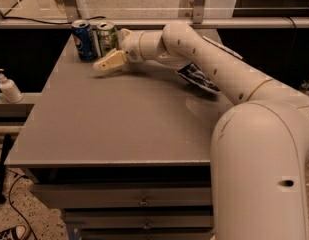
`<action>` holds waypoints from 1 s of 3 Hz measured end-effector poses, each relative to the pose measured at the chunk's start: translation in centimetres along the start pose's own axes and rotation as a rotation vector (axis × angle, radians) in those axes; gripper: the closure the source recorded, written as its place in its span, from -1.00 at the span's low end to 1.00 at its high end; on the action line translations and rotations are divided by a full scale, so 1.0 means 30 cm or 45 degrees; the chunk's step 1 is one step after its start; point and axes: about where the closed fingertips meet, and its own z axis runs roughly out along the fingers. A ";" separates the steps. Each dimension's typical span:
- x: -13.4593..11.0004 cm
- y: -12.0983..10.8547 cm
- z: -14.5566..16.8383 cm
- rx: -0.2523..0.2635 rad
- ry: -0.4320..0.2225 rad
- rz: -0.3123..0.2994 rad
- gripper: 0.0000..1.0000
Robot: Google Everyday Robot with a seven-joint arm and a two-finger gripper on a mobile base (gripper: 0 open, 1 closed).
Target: Move green can near pepsi can
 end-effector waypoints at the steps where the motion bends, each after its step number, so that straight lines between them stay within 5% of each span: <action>1: -0.046 -0.007 -0.078 0.032 -0.011 -0.037 -1.00; 3: -0.236 -0.031 -0.459 0.209 -0.059 -0.202 -1.00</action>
Offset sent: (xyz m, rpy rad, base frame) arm -0.0436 -0.1222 0.1254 0.0120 -0.2420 -0.1428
